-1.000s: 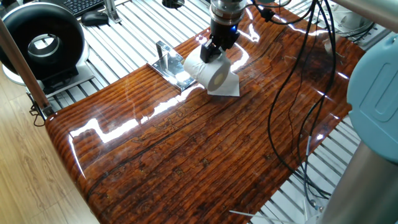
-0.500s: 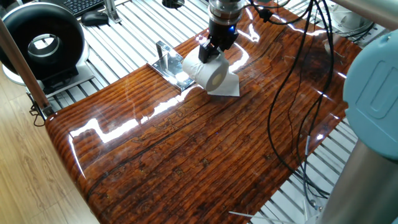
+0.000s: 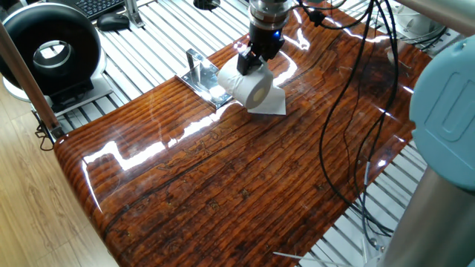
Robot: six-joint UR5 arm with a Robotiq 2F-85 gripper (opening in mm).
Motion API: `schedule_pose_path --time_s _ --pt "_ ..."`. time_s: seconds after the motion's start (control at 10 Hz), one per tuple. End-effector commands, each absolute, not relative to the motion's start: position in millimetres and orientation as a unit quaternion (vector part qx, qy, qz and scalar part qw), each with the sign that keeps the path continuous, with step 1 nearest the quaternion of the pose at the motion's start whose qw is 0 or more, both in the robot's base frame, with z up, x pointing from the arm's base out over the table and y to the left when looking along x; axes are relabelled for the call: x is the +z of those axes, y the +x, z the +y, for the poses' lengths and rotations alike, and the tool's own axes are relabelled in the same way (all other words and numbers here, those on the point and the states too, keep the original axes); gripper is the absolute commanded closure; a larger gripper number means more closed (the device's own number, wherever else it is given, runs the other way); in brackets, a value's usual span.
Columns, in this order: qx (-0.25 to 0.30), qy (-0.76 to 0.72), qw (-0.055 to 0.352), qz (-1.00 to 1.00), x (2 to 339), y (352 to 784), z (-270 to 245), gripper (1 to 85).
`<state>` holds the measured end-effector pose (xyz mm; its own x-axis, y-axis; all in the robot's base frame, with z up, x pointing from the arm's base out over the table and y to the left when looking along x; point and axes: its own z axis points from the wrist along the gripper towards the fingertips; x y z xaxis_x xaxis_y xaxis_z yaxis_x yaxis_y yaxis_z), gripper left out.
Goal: Put the toilet paper on its holder
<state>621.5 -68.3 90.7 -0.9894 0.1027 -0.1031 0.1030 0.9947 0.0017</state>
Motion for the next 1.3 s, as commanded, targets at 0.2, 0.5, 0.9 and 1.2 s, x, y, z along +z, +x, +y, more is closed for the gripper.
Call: schedule_pose_path --time_s 0.2,0.5,0.9,1.2 --pt "0.006 0.048 0.056 0.997 83 635 -65 84.7" --pt "-0.002 0.049 0.055 0.997 87 626 -72 84.7" --pt "-0.003 0.049 0.056 0.997 87 622 -78 84.7" --pt "0.0 0.047 0.058 0.997 84 627 -76 84.7"
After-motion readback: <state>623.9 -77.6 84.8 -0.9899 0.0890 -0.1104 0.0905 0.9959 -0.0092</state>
